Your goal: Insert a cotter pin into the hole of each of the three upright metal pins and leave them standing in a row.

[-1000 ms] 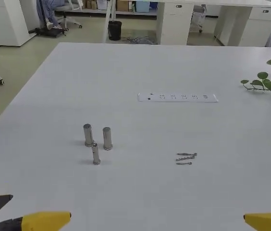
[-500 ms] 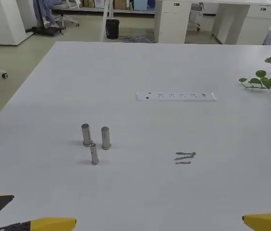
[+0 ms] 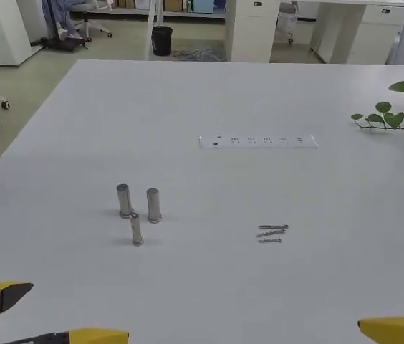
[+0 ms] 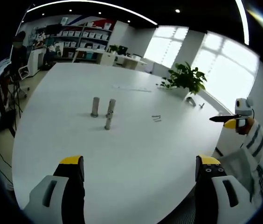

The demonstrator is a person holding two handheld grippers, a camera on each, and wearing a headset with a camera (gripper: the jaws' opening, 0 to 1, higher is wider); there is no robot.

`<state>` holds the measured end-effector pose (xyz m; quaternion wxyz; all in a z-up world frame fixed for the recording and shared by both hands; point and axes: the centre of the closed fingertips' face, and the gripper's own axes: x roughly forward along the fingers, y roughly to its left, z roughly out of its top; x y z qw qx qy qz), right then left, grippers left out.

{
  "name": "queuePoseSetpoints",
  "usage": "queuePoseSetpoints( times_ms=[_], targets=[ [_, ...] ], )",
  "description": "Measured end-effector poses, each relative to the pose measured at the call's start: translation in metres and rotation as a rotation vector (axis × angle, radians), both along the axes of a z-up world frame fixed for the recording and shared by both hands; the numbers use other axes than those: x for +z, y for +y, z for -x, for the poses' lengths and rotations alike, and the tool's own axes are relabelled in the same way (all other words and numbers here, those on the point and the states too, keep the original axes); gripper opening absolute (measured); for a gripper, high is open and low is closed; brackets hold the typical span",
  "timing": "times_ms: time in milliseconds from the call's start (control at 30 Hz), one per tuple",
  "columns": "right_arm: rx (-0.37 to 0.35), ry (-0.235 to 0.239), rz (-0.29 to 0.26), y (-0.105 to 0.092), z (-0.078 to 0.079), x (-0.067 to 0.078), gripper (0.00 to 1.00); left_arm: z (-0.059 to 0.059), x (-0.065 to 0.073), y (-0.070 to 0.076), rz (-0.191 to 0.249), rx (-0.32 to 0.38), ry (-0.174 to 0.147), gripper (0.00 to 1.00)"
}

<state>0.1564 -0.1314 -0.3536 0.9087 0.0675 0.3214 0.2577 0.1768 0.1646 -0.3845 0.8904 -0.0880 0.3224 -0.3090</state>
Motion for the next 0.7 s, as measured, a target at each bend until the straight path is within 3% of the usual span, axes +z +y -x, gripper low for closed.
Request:
queuePoseSetpoints(
  times_ms=[133,267,400,467,567,633,700],
  targets=[
    [0.005,0.006,0.004,0.002,0.000,-0.001,0.93,-0.004,-0.007,-0.004,-0.018,-0.031,0.004,0.99],
    [0.010,0.011,0.013,0.004,0.001,-0.002,0.92,-0.010,-0.004,-0.007,0.019,-0.033,-0.001,0.99],
    [0.012,0.009,0.009,0.005,0.002,-0.001,0.92,-0.019,-0.005,-0.009,0.000,-0.037,-0.018,0.97],
    [0.012,0.007,0.010,0.005,0.002,-0.001,0.92,-0.021,-0.001,-0.013,0.038,-0.043,-0.025,0.96],
    [0.014,0.011,0.014,0.006,0.003,-0.001,0.92,-0.028,0.002,-0.016,0.030,-0.060,-0.077,0.96],
    [0.012,0.014,0.015,0.005,0.004,-0.003,0.92,-0.034,0.008,-0.020,0.079,-0.053,-0.107,0.97],
    [0.002,0.016,0.006,0.005,0.004,-0.003,0.92,-0.037,0.009,-0.021,0.072,-0.063,-0.124,0.97]
  ],
)
